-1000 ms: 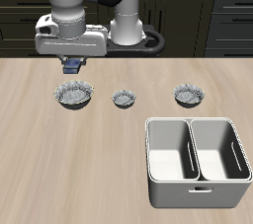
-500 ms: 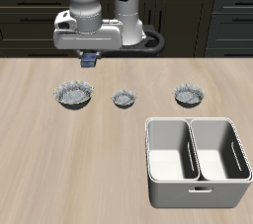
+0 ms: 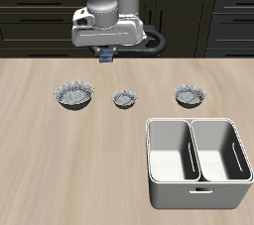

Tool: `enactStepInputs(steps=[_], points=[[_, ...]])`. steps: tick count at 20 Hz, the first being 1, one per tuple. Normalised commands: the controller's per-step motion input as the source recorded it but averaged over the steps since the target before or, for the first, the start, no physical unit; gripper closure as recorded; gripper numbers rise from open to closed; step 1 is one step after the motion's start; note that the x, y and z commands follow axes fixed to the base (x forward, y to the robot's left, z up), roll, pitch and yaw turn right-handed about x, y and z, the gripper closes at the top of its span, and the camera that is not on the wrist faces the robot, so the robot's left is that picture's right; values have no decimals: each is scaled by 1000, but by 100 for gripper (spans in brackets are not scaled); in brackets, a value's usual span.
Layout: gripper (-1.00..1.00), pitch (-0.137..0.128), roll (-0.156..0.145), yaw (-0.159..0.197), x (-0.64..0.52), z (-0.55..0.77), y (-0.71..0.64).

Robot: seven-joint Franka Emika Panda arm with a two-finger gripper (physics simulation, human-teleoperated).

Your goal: Place the cream cheese in the smallest bowl

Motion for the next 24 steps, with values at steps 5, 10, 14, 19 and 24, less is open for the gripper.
enactStepInputs(steps=[5, 10, 14, 19, 24], points=[[100, -6, 26, -8, 55, -37, 320], [100, -1, 12, -11, 56, -47, 247], [100, -19, 3, -11, -25, 25, 118], [100, 18, -23, -3, 37, -179, 27], [100, 35, -13, -14, 59, -329, -54]])
